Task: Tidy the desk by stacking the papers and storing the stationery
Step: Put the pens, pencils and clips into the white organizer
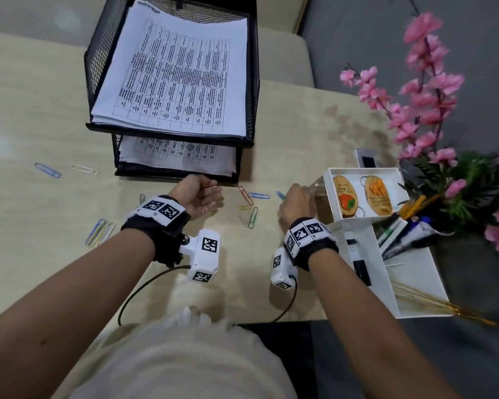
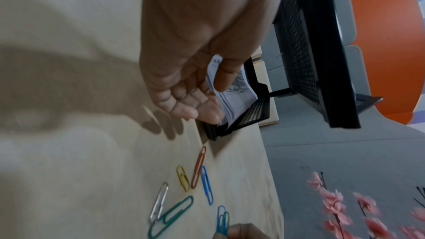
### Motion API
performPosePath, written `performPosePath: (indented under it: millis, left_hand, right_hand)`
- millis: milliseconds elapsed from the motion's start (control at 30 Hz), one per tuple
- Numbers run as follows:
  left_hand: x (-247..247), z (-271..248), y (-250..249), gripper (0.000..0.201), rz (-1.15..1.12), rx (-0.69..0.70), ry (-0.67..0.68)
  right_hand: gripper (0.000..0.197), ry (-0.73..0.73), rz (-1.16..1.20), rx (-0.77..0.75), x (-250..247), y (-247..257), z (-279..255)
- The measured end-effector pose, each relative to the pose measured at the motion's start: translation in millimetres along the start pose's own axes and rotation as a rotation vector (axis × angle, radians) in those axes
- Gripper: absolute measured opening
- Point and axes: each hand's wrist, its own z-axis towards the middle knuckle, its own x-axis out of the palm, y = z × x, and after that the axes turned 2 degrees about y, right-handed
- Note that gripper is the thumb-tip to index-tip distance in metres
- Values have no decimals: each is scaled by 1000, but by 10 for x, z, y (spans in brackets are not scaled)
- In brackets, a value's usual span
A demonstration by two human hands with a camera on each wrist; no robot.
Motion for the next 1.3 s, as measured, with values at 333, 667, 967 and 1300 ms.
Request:
performPosePath:
  millis: [333, 667, 967, 1300]
  left_hand:
    - [234, -32, 147, 38, 23, -64, 144]
    - [11, -46, 9, 38, -52, -109, 192]
    - [-130, -48, 59, 34, -118, -77, 85]
    - [-184, -44, 124, 33, -172, -38, 55]
  right_hand:
    - [15, 201, 703, -232, -140, 421, -461]
    - [24, 139, 122, -234, 77, 307, 3]
    - [20, 158, 170, -144, 100, 485, -36]
    - [19, 140, 14, -175, 150, 583, -231]
